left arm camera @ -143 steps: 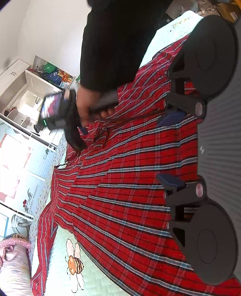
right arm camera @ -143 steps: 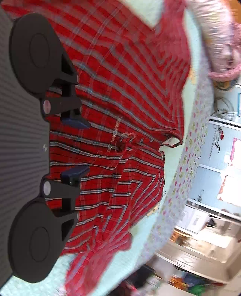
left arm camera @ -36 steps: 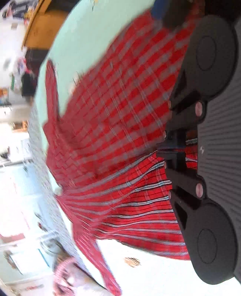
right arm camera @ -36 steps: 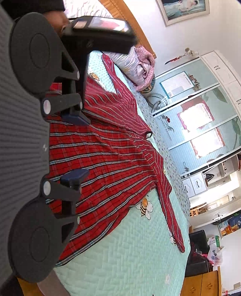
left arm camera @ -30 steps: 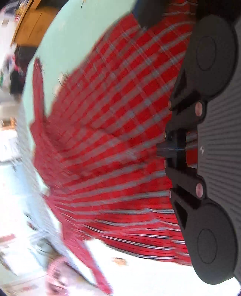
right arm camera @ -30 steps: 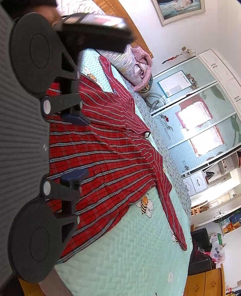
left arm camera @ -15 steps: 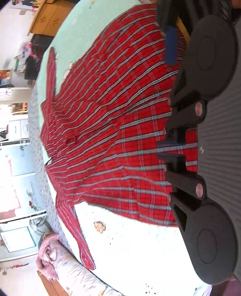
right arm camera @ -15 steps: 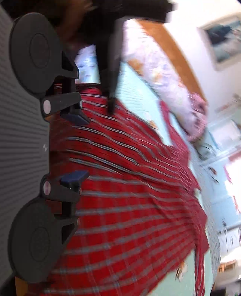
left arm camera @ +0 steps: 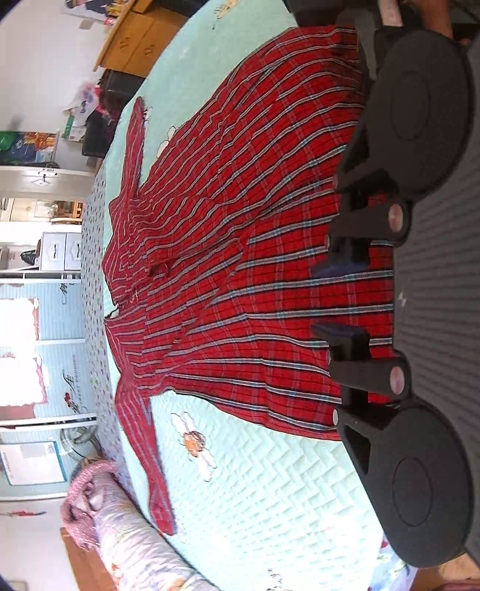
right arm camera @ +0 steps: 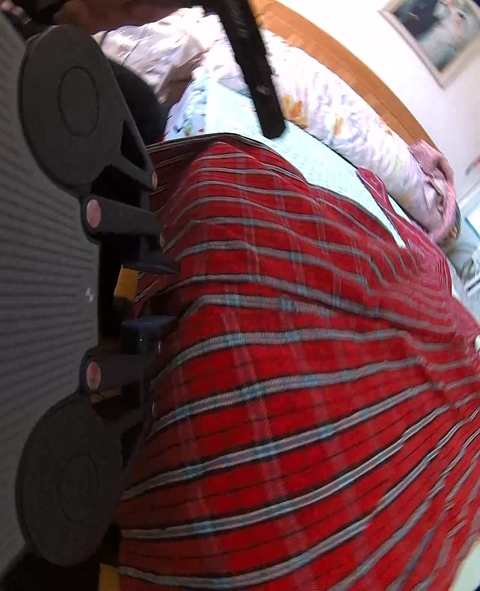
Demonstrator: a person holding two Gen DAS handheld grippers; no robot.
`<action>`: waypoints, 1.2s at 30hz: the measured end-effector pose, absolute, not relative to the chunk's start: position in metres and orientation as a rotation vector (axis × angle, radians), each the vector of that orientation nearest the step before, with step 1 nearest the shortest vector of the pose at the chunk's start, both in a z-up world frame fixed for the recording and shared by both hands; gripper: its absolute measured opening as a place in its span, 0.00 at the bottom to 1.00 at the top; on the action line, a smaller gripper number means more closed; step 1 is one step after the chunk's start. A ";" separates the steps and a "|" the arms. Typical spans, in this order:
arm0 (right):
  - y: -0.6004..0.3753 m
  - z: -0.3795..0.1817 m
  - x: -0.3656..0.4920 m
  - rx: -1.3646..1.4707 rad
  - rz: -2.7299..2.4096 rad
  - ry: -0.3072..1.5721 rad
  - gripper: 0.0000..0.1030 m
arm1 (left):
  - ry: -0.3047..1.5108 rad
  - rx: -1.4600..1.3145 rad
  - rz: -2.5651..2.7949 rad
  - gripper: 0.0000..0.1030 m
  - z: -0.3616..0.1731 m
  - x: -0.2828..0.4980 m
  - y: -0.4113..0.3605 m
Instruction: Fold clothes
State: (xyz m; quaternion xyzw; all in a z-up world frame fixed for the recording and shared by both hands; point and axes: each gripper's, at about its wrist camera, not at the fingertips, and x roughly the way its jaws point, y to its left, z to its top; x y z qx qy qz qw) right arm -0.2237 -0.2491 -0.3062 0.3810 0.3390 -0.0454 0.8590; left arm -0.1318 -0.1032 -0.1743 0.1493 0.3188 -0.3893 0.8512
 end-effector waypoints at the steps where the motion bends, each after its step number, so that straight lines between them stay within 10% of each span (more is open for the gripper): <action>1: -0.250 -0.308 -0.222 0.816 -0.098 0.711 0.26 | 0.679 0.308 -0.821 0.27 -0.177 -0.131 -0.101; 5: -0.243 -0.313 -0.214 0.806 -0.112 0.731 0.27 | 0.693 0.288 -0.825 0.27 -0.183 -0.125 -0.094; 8: -0.237 -0.310 -0.214 0.814 -0.070 0.735 0.01 | 0.687 0.275 -0.827 0.28 -0.183 -0.122 -0.089; 22: -0.241 -0.291 -0.256 0.853 -0.202 0.824 0.01 | 0.680 0.293 -0.888 0.30 -0.185 -0.125 -0.097; 36: -0.302 -0.164 -0.243 0.721 -0.286 0.433 0.36 | 0.649 0.308 -0.882 0.34 -0.196 -0.081 -0.129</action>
